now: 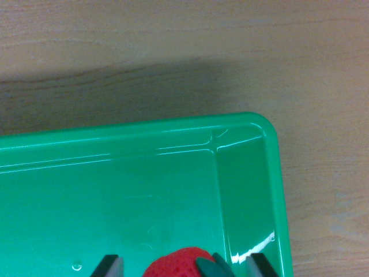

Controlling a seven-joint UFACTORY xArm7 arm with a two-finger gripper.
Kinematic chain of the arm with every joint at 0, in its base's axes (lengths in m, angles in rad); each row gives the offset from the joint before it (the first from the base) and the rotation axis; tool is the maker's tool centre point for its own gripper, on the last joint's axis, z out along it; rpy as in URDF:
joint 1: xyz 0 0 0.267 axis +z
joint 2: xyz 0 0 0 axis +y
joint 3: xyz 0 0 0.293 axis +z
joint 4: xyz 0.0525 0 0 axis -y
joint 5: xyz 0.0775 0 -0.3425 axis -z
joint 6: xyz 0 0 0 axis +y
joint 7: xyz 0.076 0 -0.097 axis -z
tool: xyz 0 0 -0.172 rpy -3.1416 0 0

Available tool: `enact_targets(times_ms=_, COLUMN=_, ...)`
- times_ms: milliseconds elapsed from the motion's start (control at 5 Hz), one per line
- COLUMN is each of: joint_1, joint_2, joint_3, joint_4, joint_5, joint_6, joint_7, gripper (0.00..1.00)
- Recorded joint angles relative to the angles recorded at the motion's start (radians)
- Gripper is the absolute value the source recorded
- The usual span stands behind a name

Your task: Pick fruit

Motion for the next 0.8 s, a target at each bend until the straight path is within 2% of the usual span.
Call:
enact_targets(times_ms=200, joint_1=0.0005, joint_2=-0.011, joint_3=0.000, joint_4=0.016, joint_5=0.0002, joint_6=0.027, joint_7=-0.002, gripper=1.00)
enact_targets(times_ms=800, joint_1=0.0009, joint_2=-0.020, joint_3=0.000, joint_4=0.028, joint_5=0.0003, joint_6=0.048, joint_7=-0.004, gripper=1.00)
